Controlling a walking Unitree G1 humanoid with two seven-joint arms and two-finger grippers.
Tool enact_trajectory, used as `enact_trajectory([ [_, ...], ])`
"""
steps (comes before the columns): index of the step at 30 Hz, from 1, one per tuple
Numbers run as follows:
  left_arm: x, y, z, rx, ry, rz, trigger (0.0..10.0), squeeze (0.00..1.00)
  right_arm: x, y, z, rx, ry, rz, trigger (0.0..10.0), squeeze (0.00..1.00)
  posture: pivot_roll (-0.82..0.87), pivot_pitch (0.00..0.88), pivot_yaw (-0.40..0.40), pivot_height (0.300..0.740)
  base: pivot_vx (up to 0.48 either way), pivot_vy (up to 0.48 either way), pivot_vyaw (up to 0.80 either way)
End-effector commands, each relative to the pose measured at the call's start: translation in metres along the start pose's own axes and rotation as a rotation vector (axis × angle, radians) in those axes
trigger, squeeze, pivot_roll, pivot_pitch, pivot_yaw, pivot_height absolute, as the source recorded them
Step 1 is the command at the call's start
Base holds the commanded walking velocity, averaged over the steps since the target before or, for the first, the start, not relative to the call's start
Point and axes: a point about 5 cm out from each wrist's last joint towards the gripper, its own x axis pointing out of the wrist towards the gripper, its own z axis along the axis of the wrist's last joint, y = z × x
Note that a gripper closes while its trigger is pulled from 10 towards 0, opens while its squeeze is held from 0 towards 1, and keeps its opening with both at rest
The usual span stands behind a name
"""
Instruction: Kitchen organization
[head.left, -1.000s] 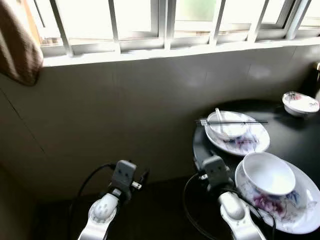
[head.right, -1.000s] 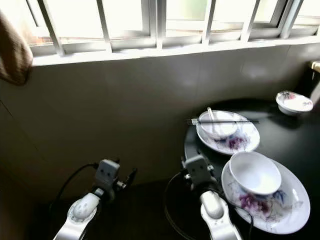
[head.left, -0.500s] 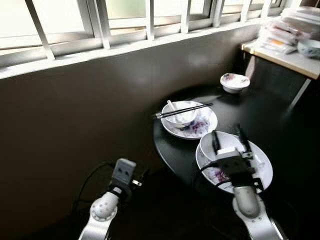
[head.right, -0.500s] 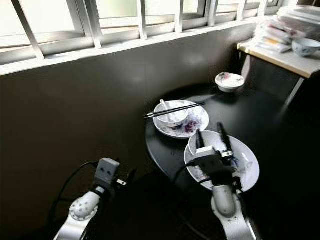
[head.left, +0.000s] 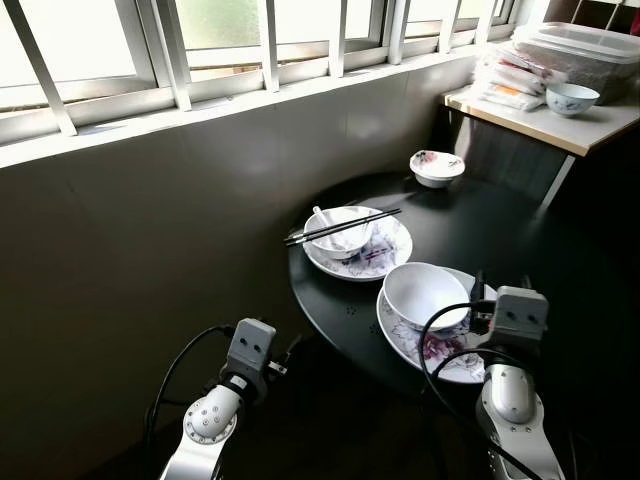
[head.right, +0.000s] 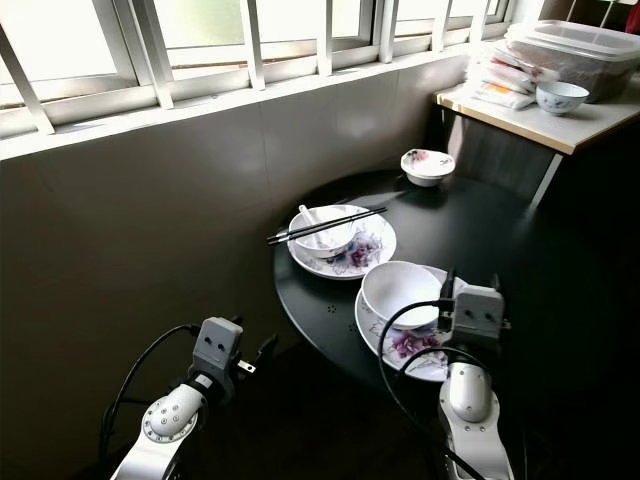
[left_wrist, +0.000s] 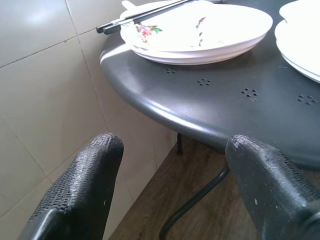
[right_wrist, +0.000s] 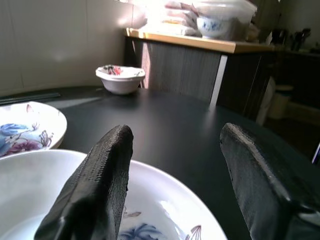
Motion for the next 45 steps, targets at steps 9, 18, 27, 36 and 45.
enact_trajectory([
  [9,0.002,-0.001,0.001,-0.004,-0.002,-0.007,10.0,0.00,0.014,0.017,-0.003,0.171,0.110,0.173,10.0,0.00,-0.04,0.000,-0.007,0.740,0.000,0.000,0.00],
  [18,0.002,-0.002,0.001,-0.007,-0.005,-0.005,10.0,0.00,0.023,0.005,-0.012,0.309,0.215,0.064,10.0,0.00,-0.03,0.000,-0.011,0.740,0.000,0.000,0.00],
  [27,0.002,-0.002,0.002,-0.008,-0.006,-0.006,10.0,0.00,0.025,0.015,-0.023,0.398,0.340,0.145,10.0,0.00,-0.04,0.000,-0.008,0.740,0.000,0.000,0.00],
  [36,0.002,-0.002,0.002,-0.008,-0.006,-0.007,10.0,0.00,0.026,0.021,-0.027,0.479,0.415,0.154,10.0,0.00,-0.03,0.000,-0.009,0.740,0.000,0.000,0.00],
  [45,0.003,-0.002,0.002,-0.009,-0.005,-0.008,10.0,0.00,0.023,0.032,-0.037,0.612,0.600,0.168,10.0,0.00,-0.03,0.000,-0.008,0.740,0.000,0.000,0.00],
])
